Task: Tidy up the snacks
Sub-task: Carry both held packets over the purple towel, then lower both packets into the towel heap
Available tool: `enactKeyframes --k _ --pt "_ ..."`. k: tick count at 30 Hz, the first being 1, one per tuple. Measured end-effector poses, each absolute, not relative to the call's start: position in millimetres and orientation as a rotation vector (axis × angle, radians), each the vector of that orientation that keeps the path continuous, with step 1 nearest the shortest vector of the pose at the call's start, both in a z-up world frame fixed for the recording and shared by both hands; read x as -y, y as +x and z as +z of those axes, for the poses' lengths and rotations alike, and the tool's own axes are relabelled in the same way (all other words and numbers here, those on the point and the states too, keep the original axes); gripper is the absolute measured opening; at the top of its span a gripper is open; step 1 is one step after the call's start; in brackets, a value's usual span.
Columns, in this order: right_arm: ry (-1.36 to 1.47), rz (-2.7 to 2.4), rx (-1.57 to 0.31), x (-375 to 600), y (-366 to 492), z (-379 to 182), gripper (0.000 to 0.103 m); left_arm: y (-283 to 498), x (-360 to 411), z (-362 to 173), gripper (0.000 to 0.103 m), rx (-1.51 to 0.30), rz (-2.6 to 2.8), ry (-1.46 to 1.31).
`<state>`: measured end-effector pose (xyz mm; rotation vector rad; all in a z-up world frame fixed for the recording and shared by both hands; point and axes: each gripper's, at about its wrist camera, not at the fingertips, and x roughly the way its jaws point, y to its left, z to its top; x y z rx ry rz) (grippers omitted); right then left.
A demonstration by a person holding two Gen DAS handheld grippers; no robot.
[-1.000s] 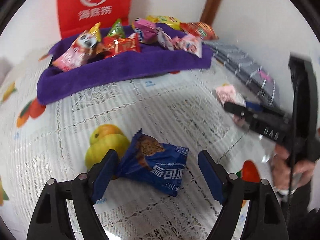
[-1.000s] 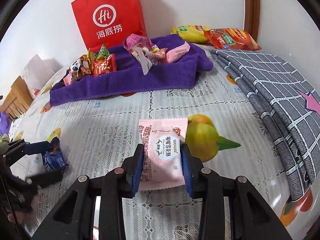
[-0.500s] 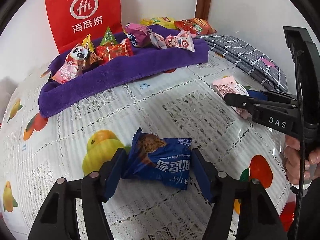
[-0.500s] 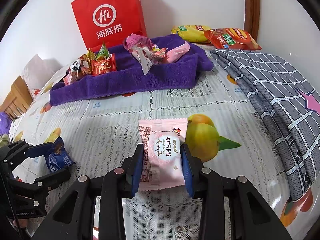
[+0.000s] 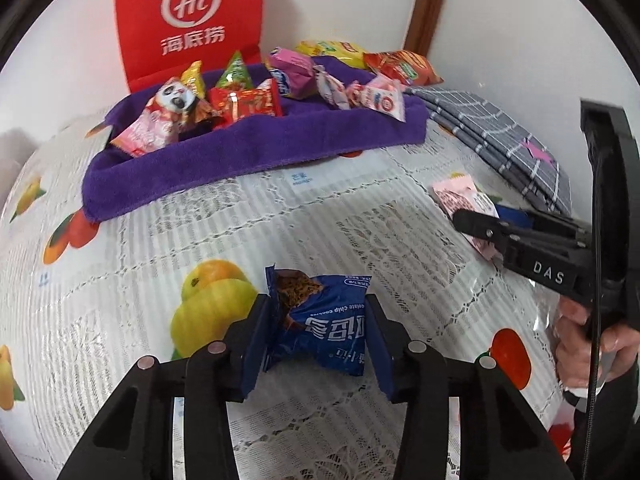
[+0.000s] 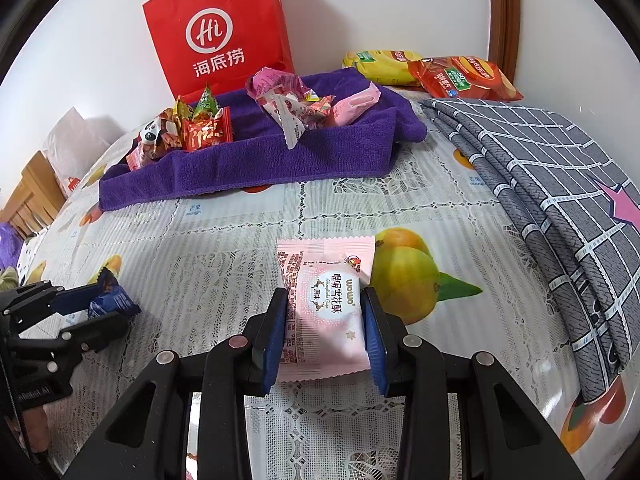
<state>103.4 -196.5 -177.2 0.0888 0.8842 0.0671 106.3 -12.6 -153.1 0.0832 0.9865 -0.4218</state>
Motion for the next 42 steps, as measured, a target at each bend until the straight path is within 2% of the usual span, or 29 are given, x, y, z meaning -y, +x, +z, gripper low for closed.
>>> enactKeyframes --k 8,18,31,42 --pt "0.107 0.087 -0.9 199.4 106.0 -167.9 0.036 105.6 -4.0 -131.5 0.043 -0.953 -0.374 0.067" --pt "0.074 0.112 -0.806 194.2 121.3 -105.0 0.036 129.7 -27.0 -84.9 0.044 -0.888 -0.309 0.002" --pt "0.037 0.136 -0.728 189.8 184.2 -24.5 0.036 181.5 -52.2 -20.3 0.044 -0.812 -0.214 -0.077" --pt "0.054 0.166 -0.722 190.1 251.0 3.5 0.036 241.8 -61.6 -2.5 0.044 -0.797 -0.169 -0.13"
